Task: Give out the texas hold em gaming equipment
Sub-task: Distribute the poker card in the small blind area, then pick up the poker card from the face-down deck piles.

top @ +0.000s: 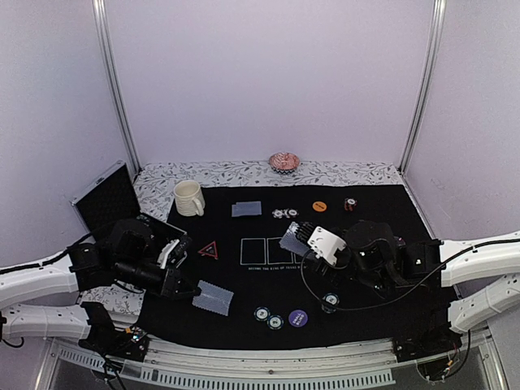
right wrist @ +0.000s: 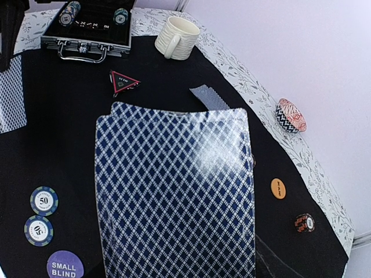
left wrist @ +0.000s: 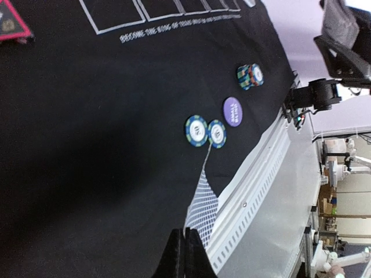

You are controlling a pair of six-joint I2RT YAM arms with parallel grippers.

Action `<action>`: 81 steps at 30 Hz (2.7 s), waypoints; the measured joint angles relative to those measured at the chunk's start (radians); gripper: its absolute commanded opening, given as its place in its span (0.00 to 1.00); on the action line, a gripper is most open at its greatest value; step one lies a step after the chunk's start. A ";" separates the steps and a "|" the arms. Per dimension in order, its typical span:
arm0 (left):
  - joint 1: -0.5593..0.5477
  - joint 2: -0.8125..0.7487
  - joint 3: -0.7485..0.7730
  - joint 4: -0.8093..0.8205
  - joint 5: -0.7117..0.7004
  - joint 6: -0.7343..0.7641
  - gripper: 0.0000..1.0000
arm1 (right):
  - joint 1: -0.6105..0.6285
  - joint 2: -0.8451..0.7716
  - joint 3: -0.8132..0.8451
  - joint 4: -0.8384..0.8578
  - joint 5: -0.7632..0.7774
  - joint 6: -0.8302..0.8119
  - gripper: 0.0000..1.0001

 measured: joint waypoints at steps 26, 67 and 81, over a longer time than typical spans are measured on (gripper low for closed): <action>-0.103 -0.050 -0.312 0.333 -0.107 -0.405 0.00 | 0.000 0.079 0.043 -0.023 -0.038 -0.005 0.55; -0.182 0.340 0.312 0.208 -0.189 0.029 0.94 | 0.111 0.302 0.235 0.011 -0.091 -0.108 0.55; -0.183 0.297 0.320 0.156 -0.261 0.076 0.62 | 0.120 0.319 0.245 0.026 -0.092 -0.127 0.55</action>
